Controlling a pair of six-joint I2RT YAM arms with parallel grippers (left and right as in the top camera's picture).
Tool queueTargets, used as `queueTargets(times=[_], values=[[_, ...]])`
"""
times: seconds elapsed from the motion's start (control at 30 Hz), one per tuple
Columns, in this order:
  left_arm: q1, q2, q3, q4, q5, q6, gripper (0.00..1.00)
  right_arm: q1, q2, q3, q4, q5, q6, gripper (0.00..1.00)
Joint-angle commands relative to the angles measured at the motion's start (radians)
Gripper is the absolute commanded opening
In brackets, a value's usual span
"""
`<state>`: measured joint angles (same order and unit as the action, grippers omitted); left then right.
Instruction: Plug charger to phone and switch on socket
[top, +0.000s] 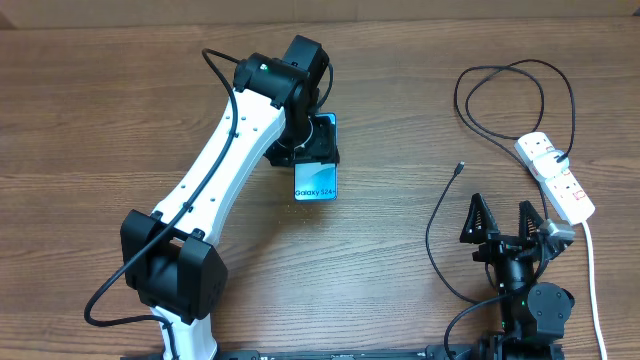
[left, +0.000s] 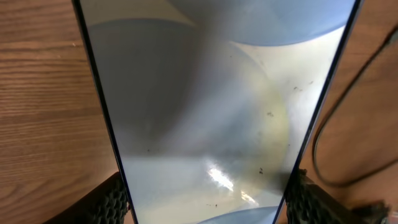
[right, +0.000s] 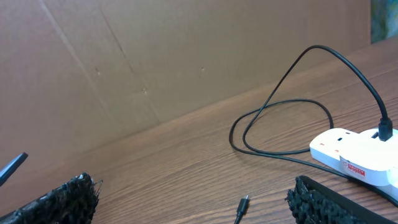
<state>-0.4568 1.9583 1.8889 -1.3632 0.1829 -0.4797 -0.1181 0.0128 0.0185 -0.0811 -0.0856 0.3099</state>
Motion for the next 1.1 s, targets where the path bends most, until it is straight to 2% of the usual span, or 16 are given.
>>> queueTargets(times=[0.0,0.13,0.37,0.47,0.57,0.63,0.8,0.97,1.07], values=[[0.005,0.000,-0.002,0.019,-0.077,-0.103,0.38,-0.001,-0.008,-0.010,0.004,0.009,-0.008,1.00],[0.005,0.000,-0.002,0.025,-0.138,-0.200,0.38,-0.001,-0.008,-0.010,0.004,0.009,-0.008,1.00],[0.005,0.000,-0.002,-0.013,-0.130,-0.379,0.38,-0.001,-0.008,-0.010,0.036,0.009,-0.003,1.00],[0.005,0.000,-0.002,-0.027,-0.130,-0.434,0.37,-0.001,-0.008,-0.010,0.007,-0.072,0.057,1.00],[0.005,0.000,-0.002,-0.024,-0.130,-0.461,0.38,-0.001,-0.003,-0.010,0.023,-0.244,0.230,1.00],[0.005,0.000,-0.002,-0.023,-0.126,-0.468,0.38,-0.001,-0.002,-0.010,0.027,-0.436,0.382,1.00],[0.005,0.000,-0.002,-0.006,-0.073,-0.472,0.38,-0.001,-0.002,-0.010,0.023,-0.753,0.529,1.00],[0.005,0.000,-0.002,0.036,0.041,-0.472,0.38,-0.001,-0.002,-0.010,0.040,-0.814,0.746,1.00],[0.005,0.000,-0.002,0.056,0.108,-0.507,0.38,-0.001,-0.002,-0.010,0.080,-0.778,0.761,1.00]])
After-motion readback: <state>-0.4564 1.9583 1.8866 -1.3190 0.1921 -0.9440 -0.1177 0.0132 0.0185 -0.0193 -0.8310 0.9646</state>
